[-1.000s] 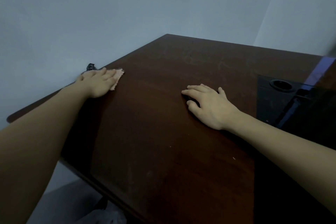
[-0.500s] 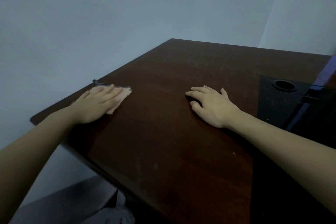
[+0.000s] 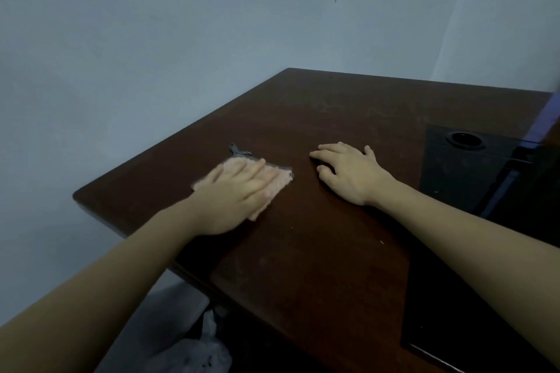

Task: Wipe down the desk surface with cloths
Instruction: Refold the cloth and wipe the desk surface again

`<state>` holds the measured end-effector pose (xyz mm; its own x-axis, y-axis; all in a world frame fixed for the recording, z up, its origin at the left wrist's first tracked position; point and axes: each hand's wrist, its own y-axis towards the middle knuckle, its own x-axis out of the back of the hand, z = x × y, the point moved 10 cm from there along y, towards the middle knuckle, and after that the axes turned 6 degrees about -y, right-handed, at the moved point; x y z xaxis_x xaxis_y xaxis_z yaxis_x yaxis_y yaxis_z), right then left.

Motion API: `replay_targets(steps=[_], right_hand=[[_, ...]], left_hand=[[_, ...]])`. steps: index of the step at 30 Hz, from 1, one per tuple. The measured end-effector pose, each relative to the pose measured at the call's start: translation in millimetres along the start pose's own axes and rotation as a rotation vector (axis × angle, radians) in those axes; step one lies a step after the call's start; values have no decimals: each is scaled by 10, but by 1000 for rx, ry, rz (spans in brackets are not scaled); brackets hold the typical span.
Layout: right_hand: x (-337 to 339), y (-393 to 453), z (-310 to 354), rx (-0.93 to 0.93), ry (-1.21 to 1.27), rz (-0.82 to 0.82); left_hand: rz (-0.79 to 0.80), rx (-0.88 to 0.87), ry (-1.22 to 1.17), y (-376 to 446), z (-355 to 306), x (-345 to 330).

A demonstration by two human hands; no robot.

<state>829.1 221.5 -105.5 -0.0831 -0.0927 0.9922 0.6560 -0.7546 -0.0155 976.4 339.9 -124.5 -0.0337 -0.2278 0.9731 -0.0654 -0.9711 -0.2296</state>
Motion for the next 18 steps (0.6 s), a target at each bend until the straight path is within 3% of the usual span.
replay_targets(steps=[4,8,11,14,18], right_hand=[[-2,3,0,0,2,-2],[0,1,-3,0,0,-1],[-5,1,-7,-2,4,-3],[-4,3,-7,-1,8,-5],[-5,2,-9,-4,1,2]], left_hand=[[-39,8,-135,-217,170,4],[-88,357,-107,-200,1070,56],[-69,468,-102,-204,1281,124],[-8,426,-41,-110,1088,131],[4,235,22,-129,699,7]])
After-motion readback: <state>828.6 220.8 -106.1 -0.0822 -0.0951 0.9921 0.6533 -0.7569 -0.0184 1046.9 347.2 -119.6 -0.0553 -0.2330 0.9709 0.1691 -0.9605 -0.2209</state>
